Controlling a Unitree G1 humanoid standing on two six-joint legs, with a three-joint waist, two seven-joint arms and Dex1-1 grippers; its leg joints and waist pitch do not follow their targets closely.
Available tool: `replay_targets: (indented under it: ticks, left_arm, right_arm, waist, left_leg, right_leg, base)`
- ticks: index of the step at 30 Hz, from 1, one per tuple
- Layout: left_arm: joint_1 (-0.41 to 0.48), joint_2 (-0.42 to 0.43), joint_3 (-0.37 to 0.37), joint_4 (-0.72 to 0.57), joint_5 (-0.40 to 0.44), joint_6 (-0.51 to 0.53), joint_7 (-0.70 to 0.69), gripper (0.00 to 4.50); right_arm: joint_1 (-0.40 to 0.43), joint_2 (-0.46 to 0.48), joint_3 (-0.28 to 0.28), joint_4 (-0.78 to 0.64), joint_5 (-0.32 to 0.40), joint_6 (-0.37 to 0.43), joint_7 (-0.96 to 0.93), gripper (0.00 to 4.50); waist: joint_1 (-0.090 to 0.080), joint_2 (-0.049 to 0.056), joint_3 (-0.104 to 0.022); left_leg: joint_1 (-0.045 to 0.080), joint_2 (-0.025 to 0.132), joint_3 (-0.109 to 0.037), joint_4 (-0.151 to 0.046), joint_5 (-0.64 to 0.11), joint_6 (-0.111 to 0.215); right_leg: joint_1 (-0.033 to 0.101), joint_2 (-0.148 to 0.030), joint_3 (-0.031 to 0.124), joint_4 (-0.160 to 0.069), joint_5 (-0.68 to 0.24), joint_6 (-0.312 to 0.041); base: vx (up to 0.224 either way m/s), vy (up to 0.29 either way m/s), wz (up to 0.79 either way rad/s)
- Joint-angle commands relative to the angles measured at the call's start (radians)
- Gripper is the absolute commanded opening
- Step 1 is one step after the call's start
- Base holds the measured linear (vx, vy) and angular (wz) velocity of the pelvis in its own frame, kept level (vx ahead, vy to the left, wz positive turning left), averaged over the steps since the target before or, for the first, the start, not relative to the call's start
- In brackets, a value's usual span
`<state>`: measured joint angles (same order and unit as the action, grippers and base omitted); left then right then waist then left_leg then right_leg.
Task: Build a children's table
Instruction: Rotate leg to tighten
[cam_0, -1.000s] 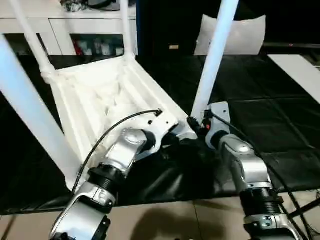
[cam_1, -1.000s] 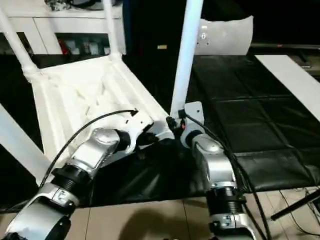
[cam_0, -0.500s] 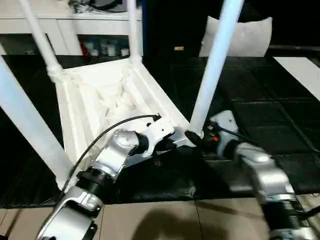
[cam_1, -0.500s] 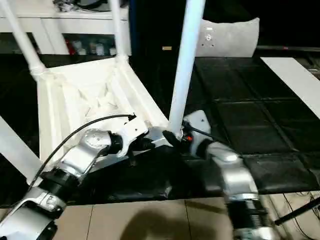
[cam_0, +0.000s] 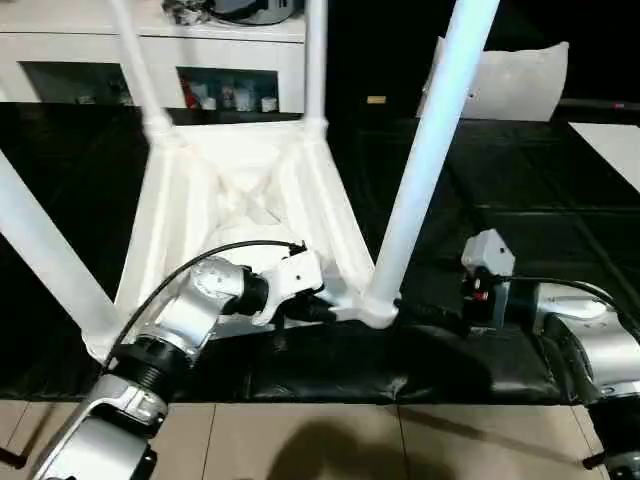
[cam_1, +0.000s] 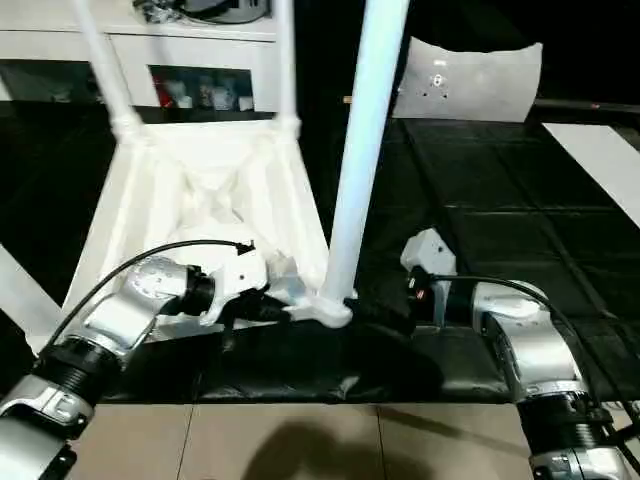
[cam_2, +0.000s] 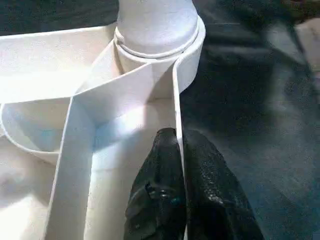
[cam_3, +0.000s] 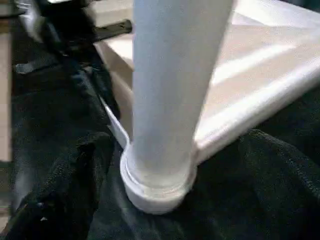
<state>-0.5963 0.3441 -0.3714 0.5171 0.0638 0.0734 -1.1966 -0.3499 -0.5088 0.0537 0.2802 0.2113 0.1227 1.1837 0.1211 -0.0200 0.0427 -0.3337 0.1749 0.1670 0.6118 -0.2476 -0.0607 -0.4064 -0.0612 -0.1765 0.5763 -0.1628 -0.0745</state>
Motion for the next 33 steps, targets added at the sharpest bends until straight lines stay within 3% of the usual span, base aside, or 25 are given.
replay_targets:
  ticks: [1,2,3,5,7,11,19,27,33]
  left_arm:
    - [-0.001,0.001,-0.051,-0.037,-0.012,-0.03,-0.074,0.0]
    - [0.003,0.016,-0.065,-0.047,-0.011,-0.038,-0.106,0.0]
    - [0.003,0.017,-0.066,-0.049,-0.011,-0.039,-0.109,0.0]
    - [0.003,0.03,-0.078,-0.049,-0.009,-0.053,-0.136,0.0]
    - [0.002,0.033,-0.08,-0.05,-0.007,-0.057,-0.146,0.0]
    - [0.0,0.035,-0.078,-0.053,-0.01,-0.06,-0.163,0.0]
    - [0.0,0.048,-0.091,-0.069,-0.018,-0.057,-0.187,0.0]
    - [-0.002,0.05,-0.088,-0.065,-0.014,-0.061,-0.19,0.0]
    - [-0.009,0.046,-0.084,-0.045,-0.013,-0.061,-0.175,0.0]
  right_arm:
    - [-0.012,-0.018,0.015,0.008,0.021,-0.003,0.05,4.44]
    - [-0.019,-0.023,0.028,0.022,0.03,0.002,0.098,4.44]
    - [-0.019,-0.024,0.029,0.024,0.031,0.002,0.103,4.16]
    - [-0.035,-0.025,0.05,0.054,0.044,-0.01,0.149,4.02]
    - [-0.042,-0.021,0.063,0.066,0.043,-0.02,0.173,3.77]
    - [-0.061,-0.009,0.087,0.118,0.009,-0.072,0.193,3.47]
    - [-0.09,0.005,0.113,0.141,0.032,-0.039,0.246,2.81]
    - [-0.102,0.008,0.127,0.168,0.029,-0.042,0.276,2.06]
    - [-0.094,0.016,0.128,0.154,0.043,-0.024,0.288,1.92]
  waist:
    - [-0.001,-0.012,-0.071]
    - [0.0,-0.016,-0.072]
    - [0.001,-0.014,-0.072]
    - [0.002,-0.016,-0.072]
    - [0.008,-0.015,-0.071]
    - [0.014,-0.015,-0.072]
    - [0.017,-0.016,-0.073]
    - [0.019,-0.016,-0.073]
    - [0.019,-0.012,-0.073]
  left_leg:
    - [-0.011,0.063,-0.018,-0.058,0.039,0.139]
    - [-0.012,0.064,-0.019,-0.057,0.045,0.143]
    - [-0.011,0.066,-0.019,-0.057,0.05,0.144]
    - [-0.012,0.066,-0.018,-0.057,0.05,0.142]
    - [-0.014,0.06,-0.015,-0.057,0.04,0.131]
    - [-0.01,0.063,-0.015,-0.057,0.041,0.119]
    - [-0.011,0.067,-0.018,-0.057,0.057,0.124]
    - [-0.012,0.064,-0.017,-0.057,0.051,0.115]
    - [-0.012,0.064,-0.017,-0.058,0.051,0.114]
  right_leg:
    - [0.079,-0.108,0.08,-0.075,-0.306,0.024]
    - [0.079,-0.108,0.08,-0.071,-0.296,0.023]
    - [0.078,-0.109,0.08,-0.069,-0.291,0.018]
    - [0.077,-0.11,0.08,-0.071,-0.296,0.012]
    - [0.08,-0.108,0.079,-0.075,-0.323,0.028]
    - [0.076,-0.108,0.079,-0.075,-0.331,0.034]
    - [0.077,-0.11,0.08,-0.068,-0.303,0.019]
    - [0.078,-0.108,0.079,-0.072,-0.32,0.037]
    - [0.078,-0.107,0.078,-0.072,-0.317,0.037]
  base:
    - [0.0,0.0,0.0]
    - [0.0,0.0,0.0]
    - [0.0,0.0,0.0]
    - [0.0,0.0,0.0]
    - [0.0,0.0,0.0]
    - [0.0,0.0,0.0]
    - [0.0,0.0,0.0]
    - [0.0,0.0,0.0]
    - [0.0,0.0,0.0]
